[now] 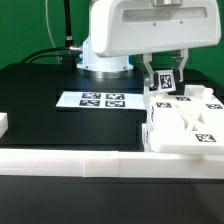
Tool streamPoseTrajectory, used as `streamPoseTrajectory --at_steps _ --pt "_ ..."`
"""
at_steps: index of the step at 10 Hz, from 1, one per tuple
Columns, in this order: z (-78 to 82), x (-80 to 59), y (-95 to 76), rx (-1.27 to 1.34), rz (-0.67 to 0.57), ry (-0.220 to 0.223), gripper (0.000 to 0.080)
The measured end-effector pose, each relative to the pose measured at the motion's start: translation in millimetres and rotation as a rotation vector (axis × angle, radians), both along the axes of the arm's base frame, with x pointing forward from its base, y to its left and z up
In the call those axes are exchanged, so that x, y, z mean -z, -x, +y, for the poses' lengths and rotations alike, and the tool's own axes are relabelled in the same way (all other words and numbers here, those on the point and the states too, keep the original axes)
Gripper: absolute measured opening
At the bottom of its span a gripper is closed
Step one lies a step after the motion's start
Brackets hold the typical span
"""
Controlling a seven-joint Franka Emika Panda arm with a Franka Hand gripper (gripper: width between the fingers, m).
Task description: Assemble chair
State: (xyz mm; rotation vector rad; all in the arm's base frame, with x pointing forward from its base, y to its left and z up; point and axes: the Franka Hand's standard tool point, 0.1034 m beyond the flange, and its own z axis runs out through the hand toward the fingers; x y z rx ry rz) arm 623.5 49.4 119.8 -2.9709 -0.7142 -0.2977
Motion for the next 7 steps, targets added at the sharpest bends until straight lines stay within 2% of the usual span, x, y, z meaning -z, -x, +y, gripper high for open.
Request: streamPoseTrajectory --at_steps 1,7 --pt "0.1 0.0 0.0 0.018 0.002 -0.004 0.0285" --pt "-2.6 0.1 -6.9 0.61 0.063 -0.117 0.0285"
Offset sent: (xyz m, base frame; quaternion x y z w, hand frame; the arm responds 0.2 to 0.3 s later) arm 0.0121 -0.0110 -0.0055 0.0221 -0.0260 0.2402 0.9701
